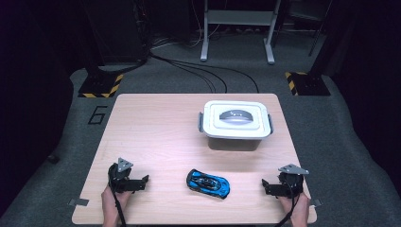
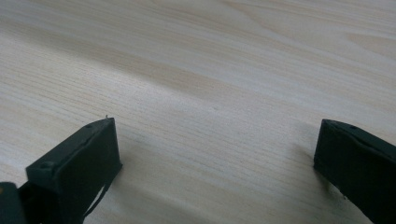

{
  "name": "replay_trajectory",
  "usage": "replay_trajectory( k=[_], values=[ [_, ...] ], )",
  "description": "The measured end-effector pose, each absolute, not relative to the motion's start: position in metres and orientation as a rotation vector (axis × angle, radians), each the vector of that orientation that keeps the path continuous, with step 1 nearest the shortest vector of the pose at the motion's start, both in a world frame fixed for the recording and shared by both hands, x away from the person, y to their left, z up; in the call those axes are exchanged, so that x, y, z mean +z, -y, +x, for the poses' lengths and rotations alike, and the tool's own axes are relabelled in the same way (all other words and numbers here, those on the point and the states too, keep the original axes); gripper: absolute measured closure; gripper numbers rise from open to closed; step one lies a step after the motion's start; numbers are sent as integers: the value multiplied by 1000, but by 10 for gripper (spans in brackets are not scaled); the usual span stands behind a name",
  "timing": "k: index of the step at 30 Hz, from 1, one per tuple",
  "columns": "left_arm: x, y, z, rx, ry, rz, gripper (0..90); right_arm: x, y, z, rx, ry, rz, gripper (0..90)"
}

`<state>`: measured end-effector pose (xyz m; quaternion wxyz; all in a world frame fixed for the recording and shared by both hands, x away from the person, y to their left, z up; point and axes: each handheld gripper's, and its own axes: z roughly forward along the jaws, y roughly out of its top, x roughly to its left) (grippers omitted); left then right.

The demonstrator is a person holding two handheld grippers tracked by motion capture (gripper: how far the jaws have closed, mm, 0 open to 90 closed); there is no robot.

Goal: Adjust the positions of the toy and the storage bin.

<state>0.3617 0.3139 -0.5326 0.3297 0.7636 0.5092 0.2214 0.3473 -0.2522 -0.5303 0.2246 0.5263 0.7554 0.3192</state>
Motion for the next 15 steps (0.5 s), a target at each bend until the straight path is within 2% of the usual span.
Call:
replay_trajectory(
  k=[15],
  values=[
    [-532,-314,362,574,-1329,2018,3,-530,252,348,878,-2083,1457,0]
  ],
)
